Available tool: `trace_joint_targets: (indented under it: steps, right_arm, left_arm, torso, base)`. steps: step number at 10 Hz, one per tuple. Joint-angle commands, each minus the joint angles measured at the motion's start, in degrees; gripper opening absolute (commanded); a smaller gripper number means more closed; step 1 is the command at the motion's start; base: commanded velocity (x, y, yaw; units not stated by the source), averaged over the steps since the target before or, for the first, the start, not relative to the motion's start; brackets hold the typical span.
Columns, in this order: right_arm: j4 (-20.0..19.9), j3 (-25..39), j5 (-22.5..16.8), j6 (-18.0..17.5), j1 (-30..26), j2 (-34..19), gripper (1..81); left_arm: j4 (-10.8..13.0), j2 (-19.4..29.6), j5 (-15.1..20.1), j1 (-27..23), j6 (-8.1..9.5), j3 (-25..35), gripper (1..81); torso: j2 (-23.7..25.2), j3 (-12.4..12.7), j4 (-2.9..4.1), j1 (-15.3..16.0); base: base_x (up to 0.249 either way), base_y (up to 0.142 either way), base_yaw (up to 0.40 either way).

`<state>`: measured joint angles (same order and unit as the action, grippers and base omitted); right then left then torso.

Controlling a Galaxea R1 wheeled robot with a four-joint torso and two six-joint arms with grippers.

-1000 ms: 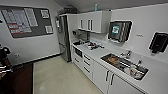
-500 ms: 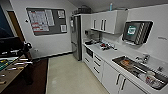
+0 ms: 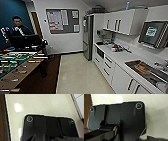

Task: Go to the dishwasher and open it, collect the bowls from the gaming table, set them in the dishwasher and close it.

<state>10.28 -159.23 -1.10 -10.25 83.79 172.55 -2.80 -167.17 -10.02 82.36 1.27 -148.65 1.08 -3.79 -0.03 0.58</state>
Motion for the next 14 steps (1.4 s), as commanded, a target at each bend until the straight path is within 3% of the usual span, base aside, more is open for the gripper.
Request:
trace_joint_targets:
  steps: [1, 3, 6, 10, 14]
  right_arm:
    - [1.1, -0.6, -2.9, 0.8, -2.8, -0.2, 81.1]
    - [0.4, 1.2, -2.7, 0.8, -2.8, -1.7, 81.1]
    - [0.7, 14.1, -1.8, 0.8, -2.6, -8.4, 81.1]
    - [1.0, 8.7, -1.7, 0.8, -2.1, -5.6, 81.1]
    - [0.9, 8.7, -1.7, 0.8, -2.1, -5.7, 81.1]
  left_arm:
    - [0.0, 0.6, 2.6, -3.0, -0.30, 0.0, 81.1]
    - [0.0, 0.6, 2.6, -3.0, -0.30, 0.0, 81.1]
    - [-0.1, 0.8, 2.6, -3.0, -0.30, 0.0, 81.1]
    - [0.0, 0.6, 2.6, -2.9, -0.30, 0.0, 81.1]
    - [0.0, 0.7, 2.6, -3.0, -0.30, 0.0, 81.1]
  torso:
    - [0.0, 0.0, 0.00, 0.0]
    - [0.0, 0.0, 0.00, 0.0]
    - [0.0, 0.0, 0.00, 0.0]
    - [0.0, 0.0, 0.00, 0.0]
    - [0.0, 0.0, 0.00, 0.0]
  base:
    - [0.000, 0.000, 0.351]
    - [0.000, 0.000, 0.351]
    - [0.000, 0.000, 0.351]
    - [0.000, 0.000, 0.351]
    - [0.000, 0.000, 0.351]
